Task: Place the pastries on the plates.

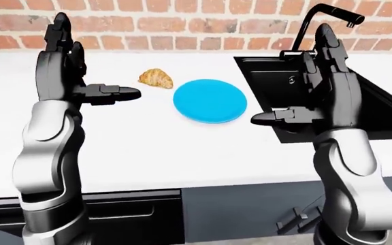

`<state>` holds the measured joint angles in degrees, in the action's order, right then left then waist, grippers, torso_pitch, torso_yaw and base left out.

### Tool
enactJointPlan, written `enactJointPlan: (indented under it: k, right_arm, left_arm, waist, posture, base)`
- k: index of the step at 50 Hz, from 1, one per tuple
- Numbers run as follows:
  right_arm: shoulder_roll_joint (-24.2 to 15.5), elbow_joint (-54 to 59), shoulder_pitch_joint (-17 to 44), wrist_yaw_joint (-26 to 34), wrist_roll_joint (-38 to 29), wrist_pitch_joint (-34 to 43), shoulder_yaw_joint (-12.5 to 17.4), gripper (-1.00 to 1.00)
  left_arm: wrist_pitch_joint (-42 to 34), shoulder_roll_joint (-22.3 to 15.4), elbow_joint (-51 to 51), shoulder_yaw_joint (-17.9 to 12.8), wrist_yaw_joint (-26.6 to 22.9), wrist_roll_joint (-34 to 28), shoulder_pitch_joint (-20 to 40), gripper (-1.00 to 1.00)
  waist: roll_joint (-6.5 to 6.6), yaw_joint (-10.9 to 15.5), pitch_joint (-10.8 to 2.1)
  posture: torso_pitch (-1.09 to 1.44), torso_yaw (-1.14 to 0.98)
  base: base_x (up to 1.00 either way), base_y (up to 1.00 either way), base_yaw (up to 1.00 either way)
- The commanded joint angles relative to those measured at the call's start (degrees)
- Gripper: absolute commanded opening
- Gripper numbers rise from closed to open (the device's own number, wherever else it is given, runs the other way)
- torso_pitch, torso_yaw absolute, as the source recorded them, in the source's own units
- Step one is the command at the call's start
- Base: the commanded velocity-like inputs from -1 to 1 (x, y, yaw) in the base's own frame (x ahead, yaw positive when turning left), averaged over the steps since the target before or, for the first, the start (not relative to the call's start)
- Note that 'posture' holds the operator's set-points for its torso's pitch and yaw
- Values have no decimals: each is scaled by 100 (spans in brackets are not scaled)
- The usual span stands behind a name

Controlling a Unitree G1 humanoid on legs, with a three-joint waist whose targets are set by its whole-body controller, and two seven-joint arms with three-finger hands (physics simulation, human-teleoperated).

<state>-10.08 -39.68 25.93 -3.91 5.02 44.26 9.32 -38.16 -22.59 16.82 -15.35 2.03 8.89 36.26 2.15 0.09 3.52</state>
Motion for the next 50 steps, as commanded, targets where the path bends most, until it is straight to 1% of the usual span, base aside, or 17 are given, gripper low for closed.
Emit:
enactJointPlan:
  k: [1, 4, 5, 6, 7, 13, 22, 26, 27, 29, 35, 40, 44, 46, 47, 49, 50]
  right_arm:
    - [-54, -137, 143, -42, -12, -217, 46, 100]
    - [-41, -99, 127, -57, -38, -265, 26, 100]
    - [-44, -102, 127, -55, -37, -280, 20, 100]
    - [-38, -124, 121, -57, -27, -269, 22, 100]
    - [-37, -99, 104, -68, -44, -296, 19, 100]
    - [-9, 30, 105, -95, -68, -398, -38, 100]
    - [-6, -1, 104, -64, -63, -327, -12, 100]
    - [-1, -17, 105, -76, -32, -322, 3, 100]
    - [-5, -13, 107, -78, -32, -320, 0, 100]
    - [-14, -18, 119, -80, -24, -304, 9, 100]
    - [-19, -26, 114, -88, -33, -296, -15, 100]
    - [-13, -45, 93, -75, -30, -291, -7, 100]
    - [-10, -80, 64, -70, -10, -282, 10, 100]
    - [-15, -65, 39, -66, -24, -316, 3, 100]
    - [-7, -50, 46, -69, -23, -324, 1, 100]
    - [0, -5, 53, -73, -42, -361, -22, 100]
    - [9, 29, 38, -67, -60, -403, -46, 100]
  left_arm:
    - [223, -58, 196, -32, 1, -4, 208, 100]
    - [239, -43, 190, -17, -3, -23, 197, 100]
    - [239, -44, 192, -15, -8, -29, 191, 100]
    - [231, -42, 205, -22, -13, -21, 189, 100]
    - [228, -41, 217, -25, -18, -20, 177, 100]
    - [269, -35, 197, -36, -22, -32, 134, 100]
    - [258, -26, 202, -25, -24, -46, 132, 100]
    - [238, -38, 192, -19, -34, -44, 175, 100]
    - [237, -39, 185, -19, -33, -48, 180, 100]
    - [235, -42, 179, -17, -37, -52, 186, 100]
    - [223, -42, 179, -19, -44, -51, 194, 100]
    - [244, -38, 154, -9, -48, -64, 189, 100]
    - [230, -31, 158, 1, -51, -71, 201, 100]
    - [222, -29, 170, -2, -55, -75, 193, 100]
    - [221, -33, 164, -1, -56, -83, 198, 100]
    - [205, -29, 163, 1, -54, -80, 218, 100]
    - [213, -23, 167, 13, -58, -88, 209, 100]
  waist:
    - [39, -37, -80]
    - [53, -81, -75]
    - [26, -96, -11]
    - [61, -117, -143]
    - [63, -93, -163]
    - [28, -31, -106]
    - [-110, -6, -176]
    - [-277, -3, -219]
    - [-184, 31, -223]
    - [-139, 11, -304]
    - [-285, 13, -257]
    - [-403, 38, -82]
    - [-268, -39, -43]
    - [-51, -111, -117]
    - [136, -148, -191]
    - [35, -122, -126]
    - [22, -111, -172]
  posture:
    - [0, 0]
    - [0, 0]
    - [0, 0]
    - [0, 0]
    - [0, 0]
    - [0, 0]
    - [0, 0]
    - [0, 0]
    - [0, 0]
    - [0, 0]
    - [0, 0]
    - [0, 0]
    - [0, 0]
    - [0, 0]
    - [0, 0]
    - [0, 0]
    - [0, 0]
  base:
    - [38, -2, 0]
    - [36, 0, 0]
    - [0, 0, 0]
    - [0, 0, 0]
    - [0, 0, 0]
    - [0, 0, 0]
    - [0, 0, 0]
    - [0, 0, 0]
    - [0, 0, 0]
    - [0, 0, 0]
    - [0, 0, 0]
    - [0, 0, 0]
    - [0, 0, 0]
    - [0, 0, 0]
    - [0, 0, 0]
    - [0, 0, 0]
    - [0, 0, 0]
